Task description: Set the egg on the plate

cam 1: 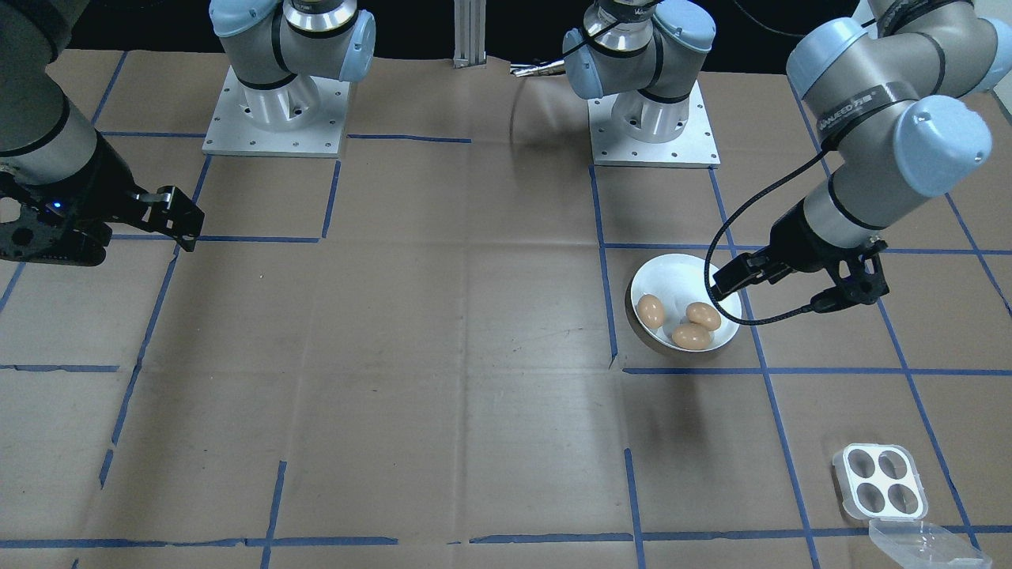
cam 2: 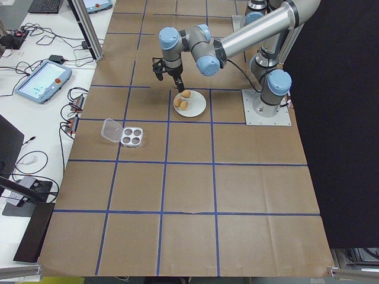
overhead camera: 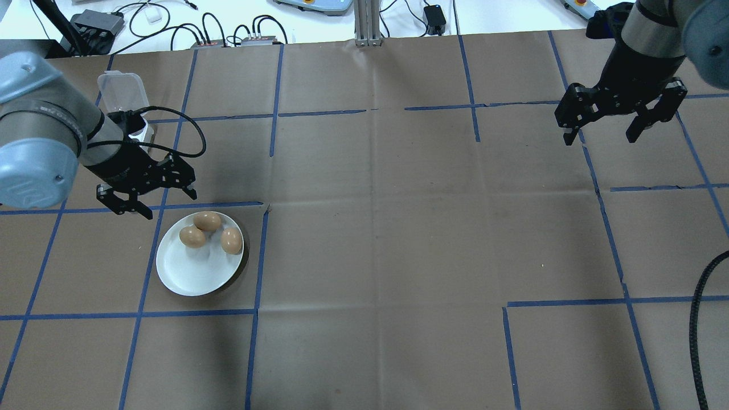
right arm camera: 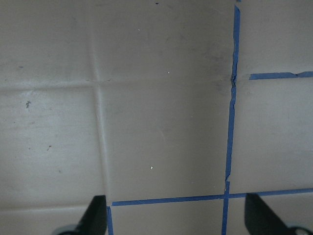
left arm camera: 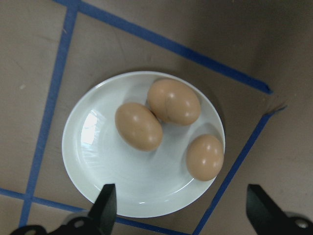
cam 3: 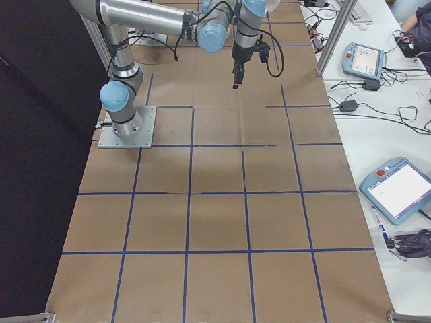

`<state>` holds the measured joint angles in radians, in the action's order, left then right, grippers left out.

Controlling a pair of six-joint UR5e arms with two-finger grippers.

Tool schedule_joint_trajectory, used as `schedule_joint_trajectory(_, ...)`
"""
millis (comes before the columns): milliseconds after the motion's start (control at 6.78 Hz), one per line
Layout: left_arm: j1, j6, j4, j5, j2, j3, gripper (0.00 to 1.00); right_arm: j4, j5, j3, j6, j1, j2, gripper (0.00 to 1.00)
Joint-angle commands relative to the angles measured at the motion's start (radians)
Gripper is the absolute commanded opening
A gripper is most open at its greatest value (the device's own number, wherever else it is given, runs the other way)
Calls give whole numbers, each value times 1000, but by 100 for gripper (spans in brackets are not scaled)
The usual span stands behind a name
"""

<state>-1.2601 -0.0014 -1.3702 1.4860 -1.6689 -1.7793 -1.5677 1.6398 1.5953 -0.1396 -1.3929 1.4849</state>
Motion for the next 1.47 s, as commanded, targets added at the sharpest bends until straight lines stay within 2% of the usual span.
schedule_joint_trajectory(0,-65,40,-174,29,11,182,98,0,0,0,0,0,0,100)
schedule_joint_trajectory(147,-137,41,-219,80,2,263,99,0,0,0,0,0,0,100)
schedule_joint_trajectory(295,-203,41,-277,82,3,323,99,0,0,0,0,0,0,100)
schedule_joint_trajectory(590,-291,61,-290,77,7,351,99,0,0,0,0,0,0,100)
schedule_joint_trajectory(1032,-294,89,-285,88,30,330,99,0,0,0,0,0,0,100)
schedule_joint_trajectory(1327,-292,89,-283,89,3,345,100,0,0,0,0,0,0,100)
